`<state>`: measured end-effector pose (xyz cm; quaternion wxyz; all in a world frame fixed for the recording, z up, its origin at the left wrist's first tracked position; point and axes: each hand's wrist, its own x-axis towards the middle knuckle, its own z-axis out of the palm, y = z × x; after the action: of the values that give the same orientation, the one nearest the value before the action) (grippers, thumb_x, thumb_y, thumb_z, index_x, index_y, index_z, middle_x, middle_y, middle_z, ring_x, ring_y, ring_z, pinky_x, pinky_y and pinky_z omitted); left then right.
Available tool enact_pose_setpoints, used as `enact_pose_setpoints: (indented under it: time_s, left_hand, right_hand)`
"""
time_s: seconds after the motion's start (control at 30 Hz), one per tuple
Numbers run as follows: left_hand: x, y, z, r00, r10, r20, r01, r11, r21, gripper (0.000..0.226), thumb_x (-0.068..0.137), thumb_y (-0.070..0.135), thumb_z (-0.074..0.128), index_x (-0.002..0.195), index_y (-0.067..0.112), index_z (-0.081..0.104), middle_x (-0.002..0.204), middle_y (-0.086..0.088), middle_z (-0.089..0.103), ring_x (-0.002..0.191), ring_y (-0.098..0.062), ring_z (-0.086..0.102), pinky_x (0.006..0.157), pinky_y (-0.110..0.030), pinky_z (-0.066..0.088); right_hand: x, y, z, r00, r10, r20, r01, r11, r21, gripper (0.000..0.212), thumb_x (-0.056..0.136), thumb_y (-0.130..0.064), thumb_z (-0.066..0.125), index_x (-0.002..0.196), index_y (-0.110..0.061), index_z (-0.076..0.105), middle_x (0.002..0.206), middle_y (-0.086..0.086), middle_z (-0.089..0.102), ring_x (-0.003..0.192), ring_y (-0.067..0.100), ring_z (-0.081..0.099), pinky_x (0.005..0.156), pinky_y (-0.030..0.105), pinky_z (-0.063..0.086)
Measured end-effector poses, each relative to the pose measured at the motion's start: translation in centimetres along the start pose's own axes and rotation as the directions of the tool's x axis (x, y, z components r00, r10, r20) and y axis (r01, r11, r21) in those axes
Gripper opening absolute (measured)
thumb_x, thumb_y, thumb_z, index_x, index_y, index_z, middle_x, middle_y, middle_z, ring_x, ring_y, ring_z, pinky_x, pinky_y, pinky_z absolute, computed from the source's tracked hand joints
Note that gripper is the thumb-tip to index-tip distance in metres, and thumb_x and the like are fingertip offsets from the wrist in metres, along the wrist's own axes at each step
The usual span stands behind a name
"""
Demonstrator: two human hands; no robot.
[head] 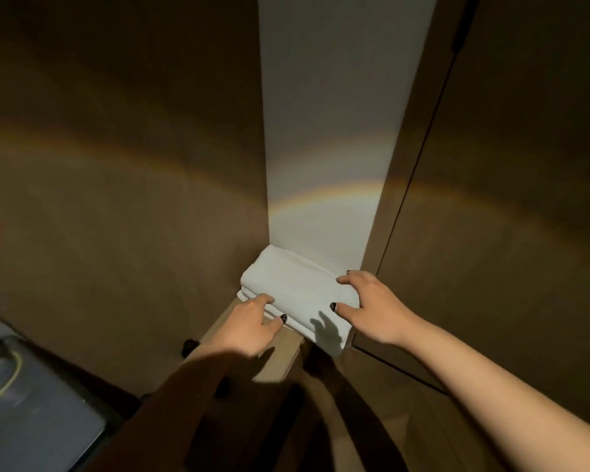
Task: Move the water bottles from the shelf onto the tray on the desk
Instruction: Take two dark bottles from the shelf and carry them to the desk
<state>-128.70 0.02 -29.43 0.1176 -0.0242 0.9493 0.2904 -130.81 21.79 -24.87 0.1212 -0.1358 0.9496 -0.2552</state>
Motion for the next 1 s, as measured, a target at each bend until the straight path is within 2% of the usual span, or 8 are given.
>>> enact_pose_setpoints:
  time_s: [0.07,0.17,0.23,0.3,0.47,0.6,0.83,1.0]
  left_hand:
    - [1.7,-0.9,-0.7,0.998,-0.067,0.003,0.067,0.998,0.007,0.053,0.092,0.038,0.052,0.140,0.021,0.038,0.112,-0.008,0.061,0.087,-0.019,0.055,0.077,-0.025,0.042]
    - [3.6,-2.4,-1.4,0.992,-0.122,-0.022,0.122,0.993,-0.002,0.054,0.092,0.038,0.055,0.140,0.017,0.040,0.135,-0.009,0.053,0.111,-0.023,0.056,0.087,-0.026,0.043]
    - [4.4,-3.4,-1.7,0.988,-0.145,-0.046,0.145,0.989,-0.012,0.056,0.094,0.039,0.053,0.140,0.013,0.038,0.141,-0.007,0.048,0.123,-0.021,0.050,0.096,-0.026,0.038]
    - [5.1,-4.5,-2.0,0.975,-0.212,-0.061,0.209,0.977,-0.048,0.054,0.094,0.041,0.052,0.139,0.013,0.039,0.136,-0.008,0.052,0.118,-0.021,0.053,0.090,-0.025,0.039]
    - [6.9,-7.2,-2.7,0.922,-0.375,-0.091,0.365,0.924,-0.112,0.053,0.093,0.034,0.055,0.141,0.016,0.038,0.137,-0.007,0.052,0.119,-0.022,0.054,0.091,-0.026,0.042]
    - [8.0,-8.2,-3.2,0.822,-0.561,-0.096,0.531,0.817,-0.227,0.056,0.094,0.039,0.052,0.142,0.016,0.036,0.138,-0.009,0.050,0.116,-0.022,0.055,0.087,-0.025,0.043]
    - [8.5,-9.5,-0.3,0.644,-0.757,-0.116,0.655,0.623,-0.429,0.053,0.094,0.036,0.054,0.140,0.016,0.038,0.137,-0.009,0.052,0.119,-0.023,0.054,0.091,-0.026,0.043]
    - [6.6,-11.6,3.5,0.513,-0.857,-0.038,0.693,0.440,-0.571,0.045,0.095,0.027,0.053,0.135,0.010,0.043,0.118,-0.010,0.061,0.090,-0.017,0.062,0.068,-0.019,0.045]
  right_hand:
    - [2.4,-0.3,0.2,1.000,-0.023,0.013,0.023,1.000,0.002,0.055,0.091,-0.033,0.054,0.141,-0.017,0.036,0.152,0.003,0.026,0.130,0.020,0.040,0.102,0.025,0.029]
    - [5.9,-0.7,0.9,0.997,-0.053,0.055,0.054,0.998,-0.017,0.055,0.091,-0.035,0.053,0.141,-0.021,0.035,0.153,0.001,0.026,0.133,0.018,0.036,0.104,0.025,0.029]
    - [8.4,-0.9,1.6,0.992,-0.103,0.077,0.105,0.994,-0.020,0.054,0.092,-0.034,0.056,0.140,-0.019,0.037,0.151,0.003,0.030,0.134,0.017,0.035,0.102,0.014,0.024]
    - [10.9,-0.8,2.4,0.982,-0.159,0.103,0.160,0.987,0.002,0.053,0.091,-0.030,0.058,0.138,-0.016,0.040,0.149,0.003,0.033,0.133,0.016,0.038,0.094,0.002,0.018]
    - [17.6,-1.1,4.0,0.951,-0.228,0.209,0.224,0.974,0.046,0.056,0.090,-0.033,0.059,0.139,-0.020,0.037,0.146,0.000,0.035,0.132,0.016,0.037,0.104,0.023,0.029]
    - [22.4,-1.6,4.6,0.877,-0.333,0.346,0.332,0.941,0.066,0.057,0.091,-0.034,0.057,0.141,-0.021,0.034,0.149,-0.001,0.032,0.134,0.016,0.034,0.106,0.024,0.028]
    - [28.7,-2.3,6.4,0.730,-0.427,0.533,0.452,0.887,0.092,0.052,0.091,-0.031,0.056,0.137,-0.018,0.038,0.148,0.001,0.032,0.134,0.017,0.034,0.106,0.025,0.028]
    - [29.6,-3.9,10.0,0.626,-0.438,0.645,0.497,0.862,0.103,0.054,0.090,-0.032,0.055,0.138,-0.016,0.036,0.145,0.003,0.035,0.127,0.017,0.041,0.100,0.026,0.034]
